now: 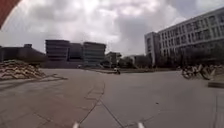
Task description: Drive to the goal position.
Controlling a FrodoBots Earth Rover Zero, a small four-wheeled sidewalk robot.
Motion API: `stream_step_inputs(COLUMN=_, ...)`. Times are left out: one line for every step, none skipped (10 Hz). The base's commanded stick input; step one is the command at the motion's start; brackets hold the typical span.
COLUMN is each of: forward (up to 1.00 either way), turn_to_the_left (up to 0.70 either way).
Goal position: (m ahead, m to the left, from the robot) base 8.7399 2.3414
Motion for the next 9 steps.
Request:
stream_step_inputs(forward=0.60, turn_to_the_left=0.03)
stream_step_inputs(forward=0.60, turn_to_the_left=0.08)
stream_step_inputs(forward=0.60, turn_to_the_left=0.13)
stream_step_inputs(forward=0.60, turn_to_the_left=0.15)
stream_step_inputs(forward=0.60, turn_to_the_left=0.15)
stream_step_inputs(forward=0.60, turn_to_the_left=0.15)
stream_step_inputs(forward=0.60, turn_to_the_left=0.15)
stream_step_inputs(forward=0.60, turn_to_the_left=0.15)
stream_step_inputs(forward=0.60, turn_to_the_left=0.15)
